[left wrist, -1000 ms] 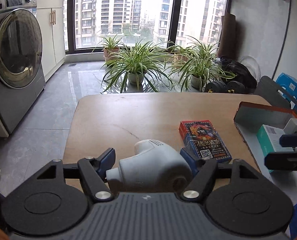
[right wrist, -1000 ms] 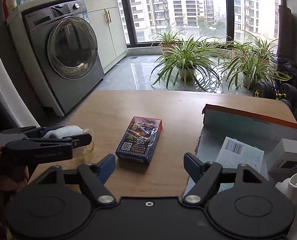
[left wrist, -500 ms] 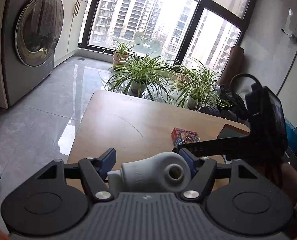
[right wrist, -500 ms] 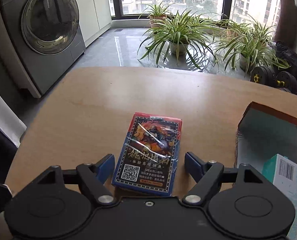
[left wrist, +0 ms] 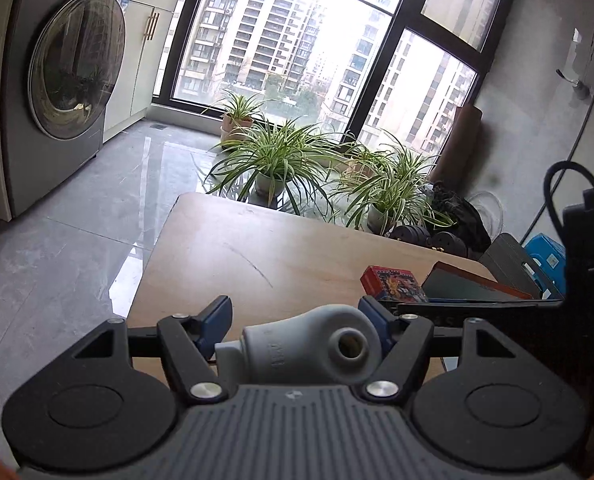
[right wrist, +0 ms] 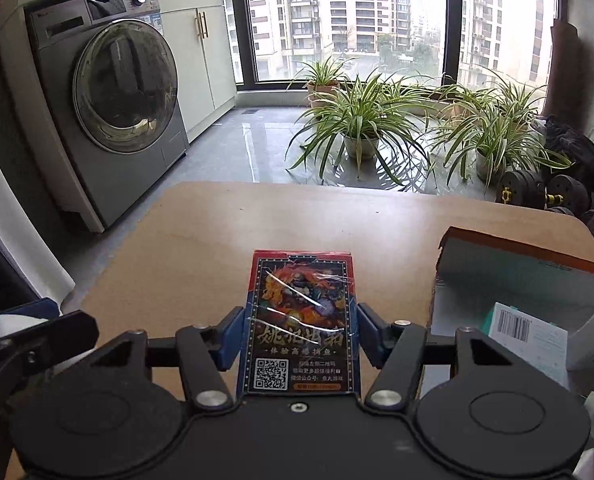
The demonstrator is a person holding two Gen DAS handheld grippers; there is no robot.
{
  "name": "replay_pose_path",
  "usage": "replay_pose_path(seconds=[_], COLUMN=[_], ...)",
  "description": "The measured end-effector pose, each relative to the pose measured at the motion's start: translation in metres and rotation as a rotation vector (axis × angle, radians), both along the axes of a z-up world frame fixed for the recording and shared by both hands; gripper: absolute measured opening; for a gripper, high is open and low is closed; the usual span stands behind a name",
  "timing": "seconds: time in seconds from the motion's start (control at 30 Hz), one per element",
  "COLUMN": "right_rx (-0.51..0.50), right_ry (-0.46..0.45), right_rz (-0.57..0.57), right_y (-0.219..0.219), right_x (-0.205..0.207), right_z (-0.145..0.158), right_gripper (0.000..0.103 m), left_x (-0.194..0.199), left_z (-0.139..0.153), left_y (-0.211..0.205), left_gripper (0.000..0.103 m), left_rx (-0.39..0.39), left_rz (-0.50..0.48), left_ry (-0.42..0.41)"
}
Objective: Organize rigid objects
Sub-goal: 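Carry the plug-in light and red card box over the tray with both tools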
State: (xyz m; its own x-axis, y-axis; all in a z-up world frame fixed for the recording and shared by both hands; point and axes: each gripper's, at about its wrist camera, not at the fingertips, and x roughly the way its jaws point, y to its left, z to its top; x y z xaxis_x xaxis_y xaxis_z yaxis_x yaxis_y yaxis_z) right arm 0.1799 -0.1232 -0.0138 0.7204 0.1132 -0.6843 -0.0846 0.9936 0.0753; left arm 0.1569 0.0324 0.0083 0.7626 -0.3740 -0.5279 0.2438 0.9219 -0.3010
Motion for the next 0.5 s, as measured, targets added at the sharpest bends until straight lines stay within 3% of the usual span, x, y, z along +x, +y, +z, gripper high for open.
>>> replay_pose_path(seconds=[0.23, 0.5], right_rx=[0.022, 0.039], right_ry=[-0.063, -0.127], right_rz=[-0.021, -0.117], right_y=[-0.032, -0.078], right_x=[-0.066, -0.145], right_z=[0.038, 0.060], right_gripper=[0.071, 0.071], left_x=[-0.024, -0.062], left_z=[0.017, 0.032], left_y=[-0.019, -0.051], left_gripper=[0.071, 0.071], left_rx=[-0.023, -0.022], left_rz=[-0.040, -0.109], left_ry=[-0.027, -0.049])
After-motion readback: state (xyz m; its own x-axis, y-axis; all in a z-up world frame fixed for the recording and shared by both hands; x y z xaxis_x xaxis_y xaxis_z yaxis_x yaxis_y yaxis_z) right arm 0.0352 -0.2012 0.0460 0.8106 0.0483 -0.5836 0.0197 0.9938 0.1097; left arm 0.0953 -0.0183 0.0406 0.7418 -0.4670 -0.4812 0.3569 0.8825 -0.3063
